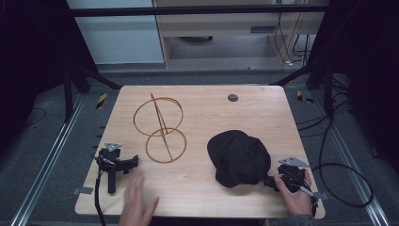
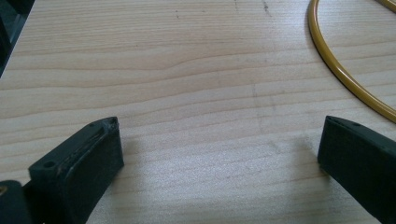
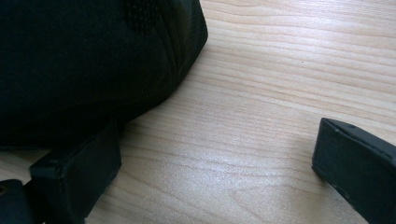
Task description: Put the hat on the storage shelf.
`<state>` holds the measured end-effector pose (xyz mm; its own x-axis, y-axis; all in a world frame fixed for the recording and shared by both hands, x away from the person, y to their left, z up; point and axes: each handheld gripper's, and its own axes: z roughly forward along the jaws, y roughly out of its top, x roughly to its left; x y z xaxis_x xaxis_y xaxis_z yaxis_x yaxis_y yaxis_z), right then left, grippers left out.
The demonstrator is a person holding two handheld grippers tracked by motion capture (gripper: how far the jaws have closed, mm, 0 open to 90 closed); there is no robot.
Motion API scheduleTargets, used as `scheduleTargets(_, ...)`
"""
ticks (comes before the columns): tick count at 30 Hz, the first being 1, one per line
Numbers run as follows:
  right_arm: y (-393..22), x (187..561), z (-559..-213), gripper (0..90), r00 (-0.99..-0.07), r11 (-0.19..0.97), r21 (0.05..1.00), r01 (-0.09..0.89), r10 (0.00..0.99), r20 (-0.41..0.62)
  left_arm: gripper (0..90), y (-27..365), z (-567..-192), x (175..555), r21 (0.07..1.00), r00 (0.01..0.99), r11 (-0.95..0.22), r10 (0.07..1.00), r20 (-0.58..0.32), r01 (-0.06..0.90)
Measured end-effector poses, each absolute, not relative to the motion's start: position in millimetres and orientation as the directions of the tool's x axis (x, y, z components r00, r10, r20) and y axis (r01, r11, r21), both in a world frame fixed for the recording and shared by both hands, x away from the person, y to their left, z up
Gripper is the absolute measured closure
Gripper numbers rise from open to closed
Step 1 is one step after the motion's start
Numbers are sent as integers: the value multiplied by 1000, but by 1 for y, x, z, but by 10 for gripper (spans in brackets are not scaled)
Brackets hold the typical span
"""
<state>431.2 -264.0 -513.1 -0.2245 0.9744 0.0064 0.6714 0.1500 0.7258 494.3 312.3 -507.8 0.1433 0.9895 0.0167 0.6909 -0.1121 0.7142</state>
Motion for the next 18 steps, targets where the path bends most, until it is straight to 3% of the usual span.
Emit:
scheduleTargets(5, -260, 434, -513, 10, -228, 151, 723, 675, 974, 9, 0, 312, -508, 494, 714, 143, -112, 990, 16, 691)
scheduleTargets(8, -262, 432, -508, 93, -233, 153, 712, 685, 972, 15, 0, 312, -508, 494, 714, 143, -112, 990, 17, 691)
scheduleTargets(18, -259, 407, -476, 88, -280, 152, 687, 711, 957, 77, 0, 312, -508, 494, 714, 143, -112, 990, 17, 691)
